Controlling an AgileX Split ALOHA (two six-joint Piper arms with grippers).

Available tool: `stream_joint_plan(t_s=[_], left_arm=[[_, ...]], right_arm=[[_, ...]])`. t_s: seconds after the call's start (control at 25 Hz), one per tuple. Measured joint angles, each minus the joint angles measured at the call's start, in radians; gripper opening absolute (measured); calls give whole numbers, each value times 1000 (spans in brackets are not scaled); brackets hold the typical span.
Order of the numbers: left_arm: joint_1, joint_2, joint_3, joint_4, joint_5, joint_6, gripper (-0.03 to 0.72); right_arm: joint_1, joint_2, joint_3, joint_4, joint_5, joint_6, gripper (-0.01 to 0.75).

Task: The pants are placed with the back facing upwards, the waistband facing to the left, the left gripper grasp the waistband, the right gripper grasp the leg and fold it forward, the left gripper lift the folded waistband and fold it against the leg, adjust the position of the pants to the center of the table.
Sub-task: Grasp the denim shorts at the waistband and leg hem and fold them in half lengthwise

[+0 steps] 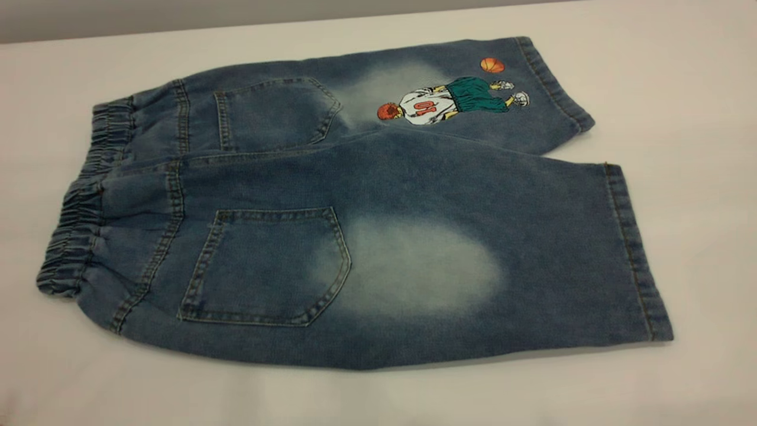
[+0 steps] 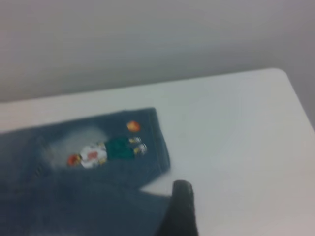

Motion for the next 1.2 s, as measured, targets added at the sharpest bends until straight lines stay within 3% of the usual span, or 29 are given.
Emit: stream_joint_plan(t_s=[0.32, 0.64, 1.08, 1.2], left_arm=[[0, 382, -26, -70, -243, -29, 549], [0, 726, -31, -71, -469, -29, 549], [0, 893, -101, -70, -496, -21, 549], [0, 893, -101, -70, -495, -20, 549]], right_arm=[[0, 371, -7, 235, -147, -157, 566], [0, 756, -5, 608, -86, -498, 566], [0, 1161, 51, 1028, 64, -948, 566], [0, 1225, 115, 1120, 47, -1055, 566]])
